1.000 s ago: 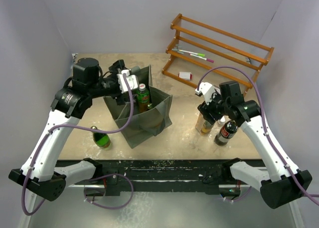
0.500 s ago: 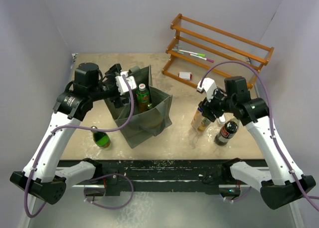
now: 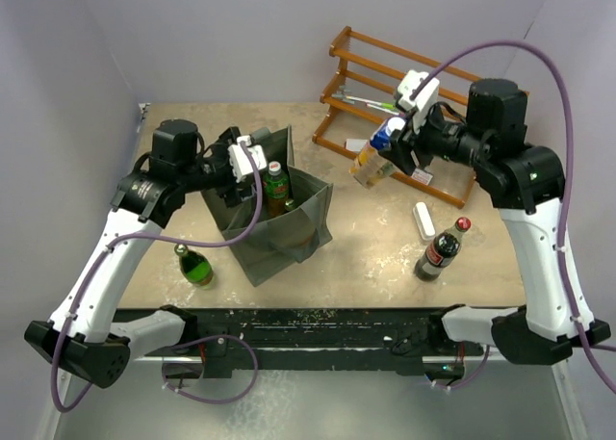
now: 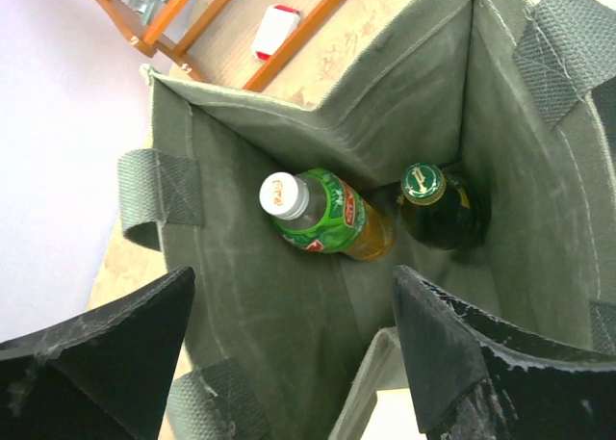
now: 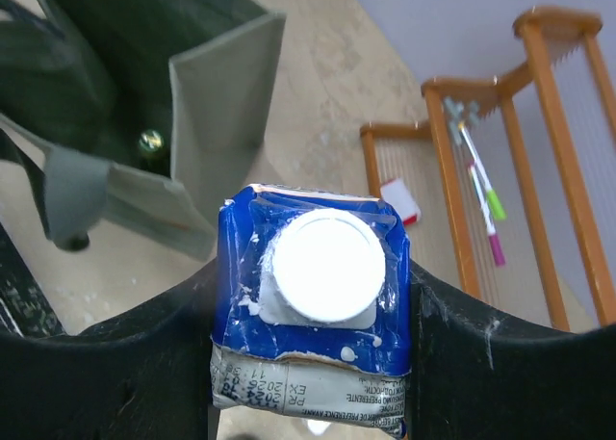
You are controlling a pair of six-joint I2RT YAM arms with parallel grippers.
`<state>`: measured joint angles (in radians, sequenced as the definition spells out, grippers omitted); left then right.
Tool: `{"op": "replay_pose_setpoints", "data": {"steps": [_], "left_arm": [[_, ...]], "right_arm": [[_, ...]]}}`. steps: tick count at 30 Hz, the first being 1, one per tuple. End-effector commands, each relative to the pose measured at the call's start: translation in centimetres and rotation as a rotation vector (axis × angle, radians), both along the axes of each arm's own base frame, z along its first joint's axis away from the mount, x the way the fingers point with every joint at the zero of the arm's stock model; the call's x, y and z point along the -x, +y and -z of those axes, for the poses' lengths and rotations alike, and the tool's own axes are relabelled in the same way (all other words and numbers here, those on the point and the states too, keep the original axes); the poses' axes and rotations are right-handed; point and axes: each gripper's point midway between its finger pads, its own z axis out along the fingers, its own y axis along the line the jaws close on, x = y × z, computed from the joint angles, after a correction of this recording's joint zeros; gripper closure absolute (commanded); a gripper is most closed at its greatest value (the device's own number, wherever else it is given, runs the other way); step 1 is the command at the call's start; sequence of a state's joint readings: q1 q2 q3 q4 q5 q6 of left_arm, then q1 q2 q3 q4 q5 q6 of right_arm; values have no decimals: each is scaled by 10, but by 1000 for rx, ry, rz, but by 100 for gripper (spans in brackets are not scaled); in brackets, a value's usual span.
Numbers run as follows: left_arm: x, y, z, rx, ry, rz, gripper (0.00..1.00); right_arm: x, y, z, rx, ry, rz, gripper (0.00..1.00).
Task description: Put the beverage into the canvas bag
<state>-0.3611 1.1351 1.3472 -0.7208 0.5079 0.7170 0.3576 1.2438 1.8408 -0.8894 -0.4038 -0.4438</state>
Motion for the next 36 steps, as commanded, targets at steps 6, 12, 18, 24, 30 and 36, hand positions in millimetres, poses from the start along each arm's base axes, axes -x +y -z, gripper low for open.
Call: {"op": "replay_pose_setpoints", "data": {"steps": [6, 12, 18, 24, 30, 36], "left_arm": [[4, -3, 24, -24, 156, 15, 36], [15, 0, 41, -57, 273, 5, 60], [23, 2, 29, -48, 223, 23, 54], [26, 0, 25, -50, 213, 54, 47], [32, -3, 18, -20, 213, 70, 44], [35, 2, 14, -13, 189, 62, 46]], "right_arm": [[32, 36, -193, -348, -461, -189, 100], [48, 64, -227, -452, -468, -310, 100], [62, 101, -233, -514, -417, -438, 100], [78, 135, -233, -569, -343, -575, 100], [77, 155, -220, -570, -280, -621, 100], [65, 175, -191, -525, -209, -619, 100]]}}
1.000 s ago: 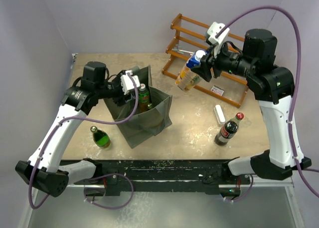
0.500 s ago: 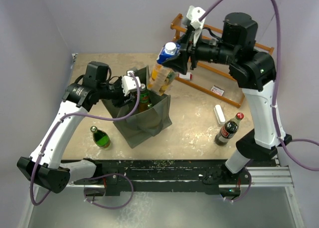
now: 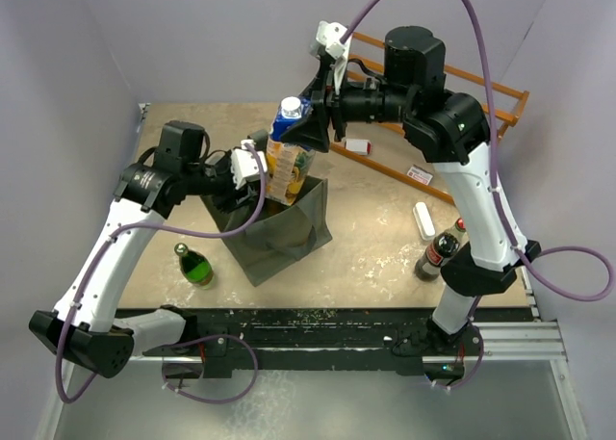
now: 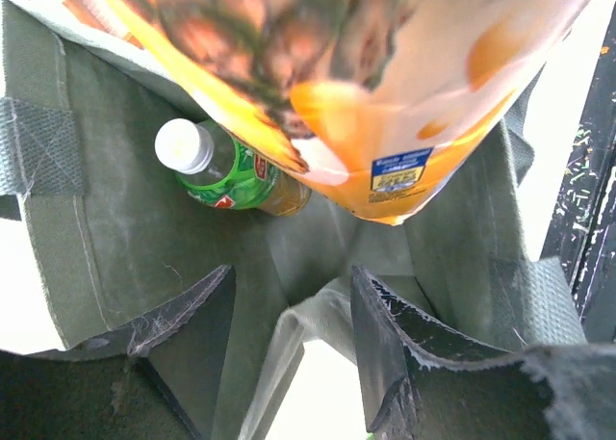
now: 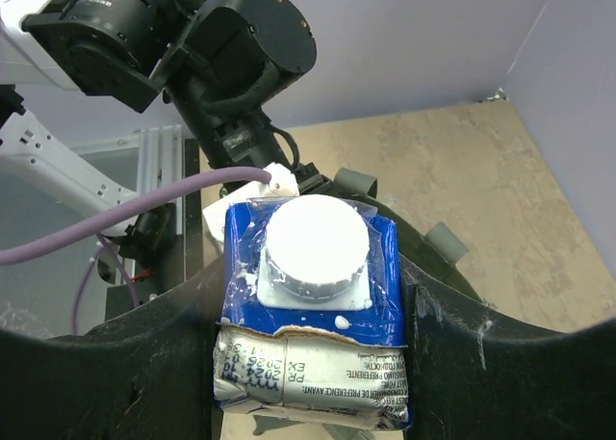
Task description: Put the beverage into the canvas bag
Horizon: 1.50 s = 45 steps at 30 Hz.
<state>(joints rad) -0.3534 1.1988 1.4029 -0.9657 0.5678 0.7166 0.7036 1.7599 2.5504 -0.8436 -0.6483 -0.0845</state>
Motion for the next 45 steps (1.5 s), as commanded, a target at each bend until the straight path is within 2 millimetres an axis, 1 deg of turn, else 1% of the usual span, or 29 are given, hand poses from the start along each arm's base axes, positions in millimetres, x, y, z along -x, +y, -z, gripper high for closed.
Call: {"op": "replay_pose_setpoints", "data": {"steps": [1, 3, 6, 8, 11, 14, 17, 20, 22, 23, 27, 30, 32, 34, 39, 45], "left_arm": [[6, 0, -22, 44, -59, 15, 46], [7, 1, -22, 41, -63, 13, 46], [8, 2, -22, 42, -73, 14, 45], [9, 1, -22, 48, -80, 22, 44], [11, -1, -21, 63, -71, 39, 45], [12, -3, -22, 84, -61, 46, 47], [12, -2, -28, 108, -58, 36, 51], [19, -2, -37, 152, -48, 57, 52], [25, -2, -41, 174, -38, 79, 50], [26, -2, -41, 179, -35, 82, 48], [26, 4, -44, 181, -45, 63, 41], [28, 10, -54, 177, -73, 51, 39], [28, 15, -62, 171, -95, 37, 38], [28, 20, -65, 153, -112, 23, 37], [18, 35, -58, 65, -150, -19, 35], [9, 40, -45, -16, -132, 8, 36]], "right_arm": [[30, -7, -95, -253, -298, -59, 100], [25, -6, -87, -234, -298, -43, 100], [26, -9, -90, -237, -307, -31, 100], [32, -14, -99, -257, -316, -30, 100], [46, -21, -114, -294, -329, -57, 100], [62, -26, -126, -329, -334, -98, 100], [71, -29, -131, -345, -336, -125, 100], [77, -29, -132, -352, -330, -153, 100], [83, -29, -134, -360, -324, -181, 100], [84, -28, -134, -362, -319, -192, 100], [88, -26, -135, -372, -302, -228, 100], [85, -20, -131, -372, -283, -240, 100], [79, -16, -129, -369, -276, -230, 100], [72, -13, -127, -364, -273, -209, 100], [51, -5, -122, -356, -269, -148, 100], [31, 6, -105, -326, -234, -112, 100]]}}
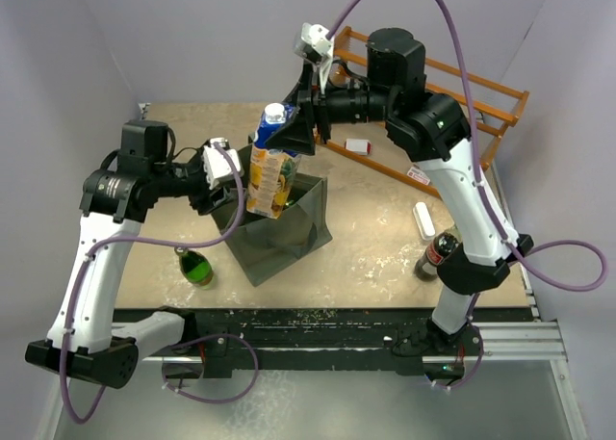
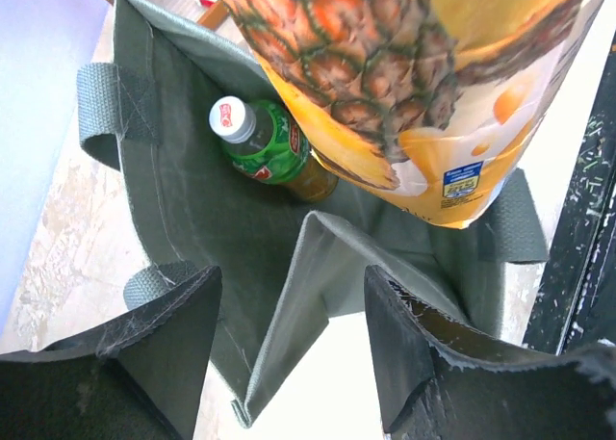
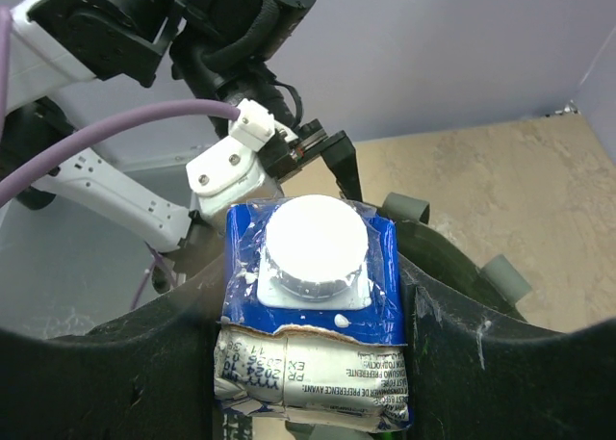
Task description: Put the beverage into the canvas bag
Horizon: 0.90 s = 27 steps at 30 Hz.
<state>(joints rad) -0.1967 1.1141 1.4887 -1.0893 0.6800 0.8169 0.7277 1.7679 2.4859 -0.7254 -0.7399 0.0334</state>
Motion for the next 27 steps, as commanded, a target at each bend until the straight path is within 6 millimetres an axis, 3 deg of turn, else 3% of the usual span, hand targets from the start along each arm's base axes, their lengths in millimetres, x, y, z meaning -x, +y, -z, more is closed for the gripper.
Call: {"op": "replay_pose_setpoints", "data": {"steps": [1, 13, 20, 27], "left_arm": [[-8, 5, 0, -67, -28, 32, 36], [-5, -2, 23, -112, -68, 188, 42], [-6, -5, 31, -130, -65, 255, 42], [-1, -3, 51, -164, 66, 289, 49]], "right_arm": [[16, -15, -102, -279, -302, 11, 100], [-20, -18, -69, -203, -270, 182, 100], [-24, -28, -64, -187, -260, 253, 100], [-34, -45, -61, -172, -274, 364, 100]]}}
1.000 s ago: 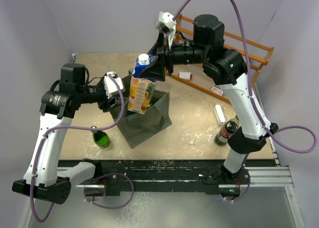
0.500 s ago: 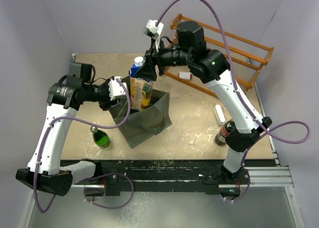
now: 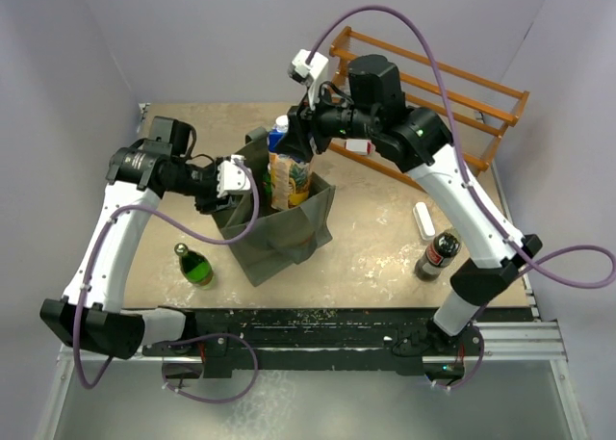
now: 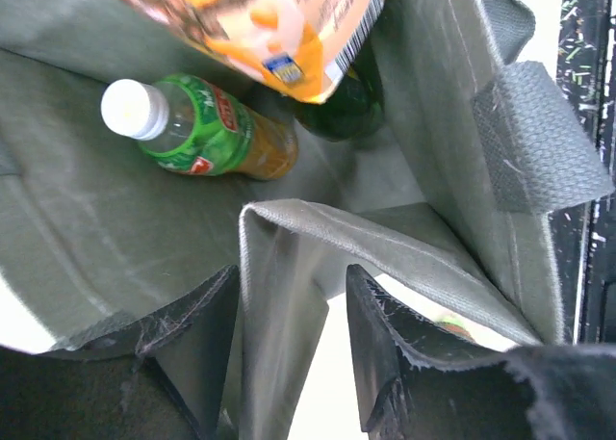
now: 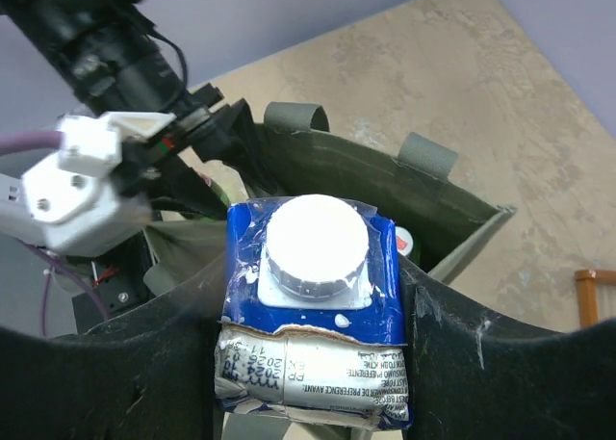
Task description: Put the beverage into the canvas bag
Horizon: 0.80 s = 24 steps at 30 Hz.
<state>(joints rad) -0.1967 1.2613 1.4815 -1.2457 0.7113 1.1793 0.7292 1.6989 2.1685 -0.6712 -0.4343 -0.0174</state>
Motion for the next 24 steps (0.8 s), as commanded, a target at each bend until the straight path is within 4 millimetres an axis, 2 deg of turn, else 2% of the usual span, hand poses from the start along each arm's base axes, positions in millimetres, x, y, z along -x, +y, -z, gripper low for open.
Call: {"op": "replay_pose_setpoints", "data": {"steps": [1, 6, 13, 18, 24], "left_arm": [[8, -1, 0, -6, 41, 55, 51], [23, 3, -2, -20, 80, 62, 63], [39, 6, -4, -26, 49, 88, 92], [50, 4, -3, -8, 37, 120, 91], [55, -4, 2, 42, 77, 131, 89]], "right_arm": [[24, -40, -147, -304, -392, 79, 100], [8, -51, -146, -280, -421, 179, 100], [-13, -51, -146, -276, -427, 261, 100], [-20, -44, -141, -269, -423, 270, 100], [1, -19, -134, -290, -388, 92, 100]]}}
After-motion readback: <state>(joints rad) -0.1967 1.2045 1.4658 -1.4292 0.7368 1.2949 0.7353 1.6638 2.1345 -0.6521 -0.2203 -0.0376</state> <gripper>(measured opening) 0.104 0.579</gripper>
